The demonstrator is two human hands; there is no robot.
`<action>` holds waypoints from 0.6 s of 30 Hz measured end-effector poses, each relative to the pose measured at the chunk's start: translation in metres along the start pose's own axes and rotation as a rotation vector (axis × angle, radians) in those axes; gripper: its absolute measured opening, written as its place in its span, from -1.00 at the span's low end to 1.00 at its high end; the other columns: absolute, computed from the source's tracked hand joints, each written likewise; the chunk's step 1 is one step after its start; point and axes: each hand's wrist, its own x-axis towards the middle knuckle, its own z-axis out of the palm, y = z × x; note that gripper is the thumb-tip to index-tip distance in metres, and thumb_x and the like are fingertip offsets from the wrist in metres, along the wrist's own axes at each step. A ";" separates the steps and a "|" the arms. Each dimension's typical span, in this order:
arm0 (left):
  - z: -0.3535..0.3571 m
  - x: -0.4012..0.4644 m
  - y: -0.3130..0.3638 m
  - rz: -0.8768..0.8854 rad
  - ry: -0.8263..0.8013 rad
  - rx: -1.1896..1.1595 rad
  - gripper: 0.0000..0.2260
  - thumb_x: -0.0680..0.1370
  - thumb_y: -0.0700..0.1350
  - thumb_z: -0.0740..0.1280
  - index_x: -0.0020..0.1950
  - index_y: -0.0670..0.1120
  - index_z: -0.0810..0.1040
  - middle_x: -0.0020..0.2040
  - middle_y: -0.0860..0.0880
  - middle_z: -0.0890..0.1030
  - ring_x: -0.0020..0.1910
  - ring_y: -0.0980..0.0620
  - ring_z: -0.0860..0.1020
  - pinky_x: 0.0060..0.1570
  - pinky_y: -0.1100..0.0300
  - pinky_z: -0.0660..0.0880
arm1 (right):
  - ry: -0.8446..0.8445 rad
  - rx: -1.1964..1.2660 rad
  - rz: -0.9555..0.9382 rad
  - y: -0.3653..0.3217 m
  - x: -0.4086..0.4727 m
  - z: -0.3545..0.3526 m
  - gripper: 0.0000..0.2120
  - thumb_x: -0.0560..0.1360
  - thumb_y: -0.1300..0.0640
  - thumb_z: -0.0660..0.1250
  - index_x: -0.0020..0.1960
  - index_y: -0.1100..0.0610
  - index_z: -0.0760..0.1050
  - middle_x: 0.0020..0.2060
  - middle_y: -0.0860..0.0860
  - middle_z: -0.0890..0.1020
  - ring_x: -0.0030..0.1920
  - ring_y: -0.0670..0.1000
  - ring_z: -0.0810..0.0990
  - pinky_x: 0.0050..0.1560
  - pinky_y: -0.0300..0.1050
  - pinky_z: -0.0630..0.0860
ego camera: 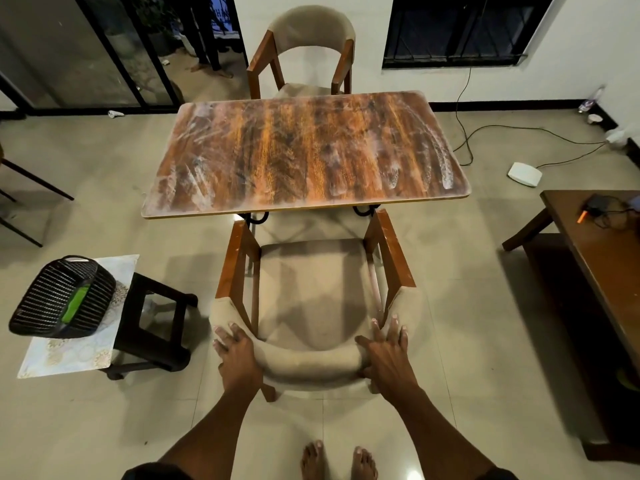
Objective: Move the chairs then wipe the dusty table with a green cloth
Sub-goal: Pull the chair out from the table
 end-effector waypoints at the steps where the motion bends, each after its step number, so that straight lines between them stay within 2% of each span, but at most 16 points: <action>1: 0.000 0.002 0.000 0.000 -0.003 0.008 0.03 0.59 -0.13 0.51 0.70 -0.17 -0.26 0.70 -0.29 -0.24 0.70 -0.37 -0.15 0.60 -0.22 0.18 | -0.001 -0.008 -0.001 -0.001 0.000 0.000 -0.25 0.56 -0.08 0.47 0.65 -0.08 0.23 0.71 0.16 -0.02 0.66 0.43 -0.23 0.61 0.41 -0.26; 9: -0.003 0.013 0.001 0.003 -0.018 0.014 0.01 0.60 -0.13 0.50 0.71 -0.16 -0.25 0.71 -0.27 -0.23 0.70 -0.37 -0.13 0.59 -0.22 0.19 | -0.013 -0.027 -0.013 0.001 0.016 -0.002 -0.27 0.55 -0.17 0.47 0.63 -0.10 0.28 0.70 0.13 0.11 0.67 0.41 -0.19 0.58 0.38 -0.34; 14: -0.003 0.016 0.001 -0.011 -0.004 0.032 0.01 0.60 -0.08 0.51 0.72 -0.15 -0.22 0.72 -0.27 -0.20 0.70 -0.37 -0.08 0.58 -0.20 0.25 | -0.006 -0.022 -0.014 0.005 0.021 0.001 -0.31 0.55 -0.17 0.45 0.61 -0.13 0.30 0.67 0.10 0.21 0.68 0.40 -0.11 0.63 0.42 -0.20; 18: -0.005 0.016 0.003 -0.003 -0.015 0.021 0.03 0.58 -0.09 0.53 0.71 -0.16 -0.22 0.71 -0.27 -0.19 0.70 -0.37 -0.08 0.60 -0.19 0.22 | -0.019 -0.022 -0.014 0.006 0.023 0.001 -0.29 0.54 -0.21 0.44 0.62 -0.13 0.28 0.68 0.07 0.18 0.68 0.38 -0.13 0.62 0.38 -0.23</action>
